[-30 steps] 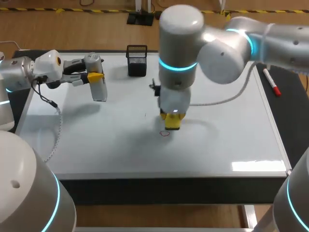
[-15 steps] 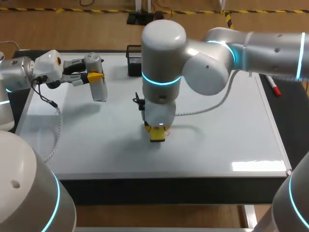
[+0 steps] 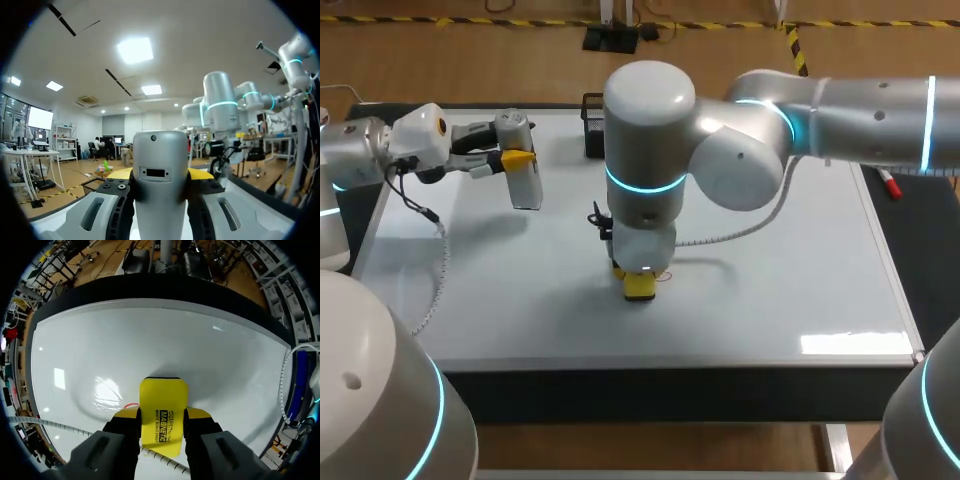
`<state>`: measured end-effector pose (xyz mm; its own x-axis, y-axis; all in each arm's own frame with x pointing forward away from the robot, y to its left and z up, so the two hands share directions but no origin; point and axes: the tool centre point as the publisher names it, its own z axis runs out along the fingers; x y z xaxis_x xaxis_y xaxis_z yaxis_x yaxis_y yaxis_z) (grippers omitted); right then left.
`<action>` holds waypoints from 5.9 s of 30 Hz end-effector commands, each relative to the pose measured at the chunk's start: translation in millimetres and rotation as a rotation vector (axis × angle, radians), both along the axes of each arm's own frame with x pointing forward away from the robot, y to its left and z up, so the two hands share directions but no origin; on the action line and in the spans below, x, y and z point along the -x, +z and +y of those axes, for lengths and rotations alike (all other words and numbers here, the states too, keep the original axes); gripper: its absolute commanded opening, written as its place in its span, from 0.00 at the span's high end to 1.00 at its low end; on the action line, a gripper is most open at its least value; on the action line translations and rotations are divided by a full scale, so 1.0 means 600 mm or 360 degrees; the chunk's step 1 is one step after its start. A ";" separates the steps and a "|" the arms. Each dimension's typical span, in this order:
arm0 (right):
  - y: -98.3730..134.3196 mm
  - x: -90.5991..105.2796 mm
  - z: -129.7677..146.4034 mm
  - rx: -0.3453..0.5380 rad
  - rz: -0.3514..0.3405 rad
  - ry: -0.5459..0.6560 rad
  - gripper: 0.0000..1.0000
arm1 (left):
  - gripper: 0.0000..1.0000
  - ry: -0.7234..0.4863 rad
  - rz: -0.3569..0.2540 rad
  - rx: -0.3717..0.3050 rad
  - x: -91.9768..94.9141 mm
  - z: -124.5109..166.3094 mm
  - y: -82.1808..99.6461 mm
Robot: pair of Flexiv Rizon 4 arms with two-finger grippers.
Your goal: Pick up the inspection probe, press it on each red-marked spot on the whiteboard one by one, put down the probe, pick up the eraser, and wipe off all the red marks.
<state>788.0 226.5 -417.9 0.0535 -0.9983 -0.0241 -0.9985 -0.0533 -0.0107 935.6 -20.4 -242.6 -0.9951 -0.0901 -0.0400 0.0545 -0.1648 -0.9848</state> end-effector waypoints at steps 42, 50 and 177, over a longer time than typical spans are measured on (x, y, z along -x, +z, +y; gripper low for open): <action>0.024 -0.017 -0.137 0.0079 -0.0095 -0.0201 1.00 | 1.00 -0.0001 -0.0002 0.0001 0.001 0.001 0.001; 0.052 -0.008 -0.058 -0.0015 -0.0118 -0.0046 1.00 | 1.00 -0.0001 -0.0002 0.0001 0.001 0.001 0.001; 0.088 -0.261 -0.187 0.0132 -0.0164 -0.0151 1.00 | 1.00 -0.0001 -0.0002 0.0001 0.001 0.001 0.001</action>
